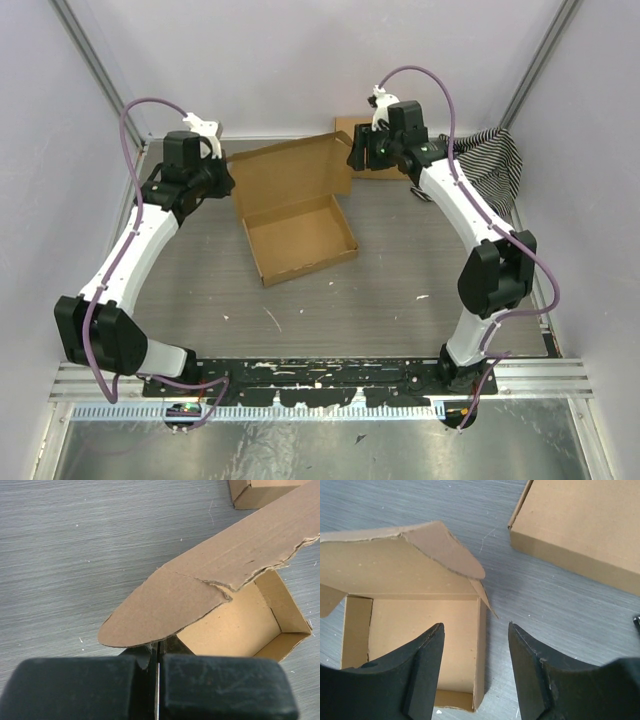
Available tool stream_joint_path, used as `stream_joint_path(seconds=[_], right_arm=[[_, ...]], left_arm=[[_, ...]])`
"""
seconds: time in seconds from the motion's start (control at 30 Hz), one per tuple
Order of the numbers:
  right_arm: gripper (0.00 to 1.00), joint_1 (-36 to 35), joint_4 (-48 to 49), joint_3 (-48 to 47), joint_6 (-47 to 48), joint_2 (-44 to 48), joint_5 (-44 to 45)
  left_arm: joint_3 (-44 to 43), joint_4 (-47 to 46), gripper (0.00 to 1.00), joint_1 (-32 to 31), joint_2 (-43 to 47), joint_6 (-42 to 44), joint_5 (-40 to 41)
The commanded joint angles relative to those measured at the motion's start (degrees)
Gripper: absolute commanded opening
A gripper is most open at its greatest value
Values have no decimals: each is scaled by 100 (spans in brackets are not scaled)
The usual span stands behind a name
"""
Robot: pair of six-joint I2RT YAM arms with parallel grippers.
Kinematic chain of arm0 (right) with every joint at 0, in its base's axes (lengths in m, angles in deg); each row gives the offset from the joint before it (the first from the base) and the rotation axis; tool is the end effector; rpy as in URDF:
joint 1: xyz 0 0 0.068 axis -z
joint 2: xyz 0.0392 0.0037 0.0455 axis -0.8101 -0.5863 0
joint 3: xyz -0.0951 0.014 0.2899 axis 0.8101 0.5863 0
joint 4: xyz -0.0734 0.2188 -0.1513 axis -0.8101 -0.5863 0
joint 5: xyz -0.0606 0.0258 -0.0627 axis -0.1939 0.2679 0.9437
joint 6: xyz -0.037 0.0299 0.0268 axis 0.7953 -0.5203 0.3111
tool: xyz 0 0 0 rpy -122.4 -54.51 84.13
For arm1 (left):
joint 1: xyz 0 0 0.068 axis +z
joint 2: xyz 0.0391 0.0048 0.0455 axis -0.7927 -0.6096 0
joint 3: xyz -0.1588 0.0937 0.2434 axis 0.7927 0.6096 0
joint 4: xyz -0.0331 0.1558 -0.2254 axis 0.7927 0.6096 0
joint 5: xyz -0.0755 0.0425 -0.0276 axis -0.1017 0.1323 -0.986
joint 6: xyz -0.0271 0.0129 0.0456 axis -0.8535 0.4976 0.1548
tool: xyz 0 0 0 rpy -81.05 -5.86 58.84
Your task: Fold the paper box
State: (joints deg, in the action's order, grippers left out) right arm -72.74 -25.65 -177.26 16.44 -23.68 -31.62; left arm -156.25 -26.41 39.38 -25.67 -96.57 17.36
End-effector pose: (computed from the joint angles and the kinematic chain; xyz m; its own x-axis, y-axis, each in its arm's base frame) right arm 0.4070 0.1451 0.3840 -0.5728 -0.0524 -0.8180 -0.4013 0.8881 0.2241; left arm 0.3198 -0.0772 0.3849 -0.5636 -0.0274 -0.8256 0.2058 0.9633 -0.1724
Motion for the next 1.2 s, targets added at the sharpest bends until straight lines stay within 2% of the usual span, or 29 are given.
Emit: stream_joint_path(seconds=[0.0, 0.13, 0.27, 0.4, 0.53, 0.97, 1.17], right_arm=[[59, 5, 252, -509, 65, -196, -207], [59, 11, 254, -685, 53, -488, -169], [58, 2, 403, -717, 33, -631, -485], [52, -12, 599, -657, -81, -635, -815], [43, -118, 696, -599, -78, -537, -727], [18, -704, 456, -529, -229, -403, 906], [12, -990, 1288, 150, -135, -90, 1705]], left_arm=[[135, -329, 0, -38, 277, 105, -115], [237, -375, 0, -61, 353, 135, -131], [294, -406, 0, -74, 410, 159, -167], [328, -415, 0, -83, 415, 176, -151], [312, -403, 0, -105, 380, 185, -130], [-195, -226, 0, -256, 80, 141, 27], [-255, -617, 0, -305, -11, 218, 311]])
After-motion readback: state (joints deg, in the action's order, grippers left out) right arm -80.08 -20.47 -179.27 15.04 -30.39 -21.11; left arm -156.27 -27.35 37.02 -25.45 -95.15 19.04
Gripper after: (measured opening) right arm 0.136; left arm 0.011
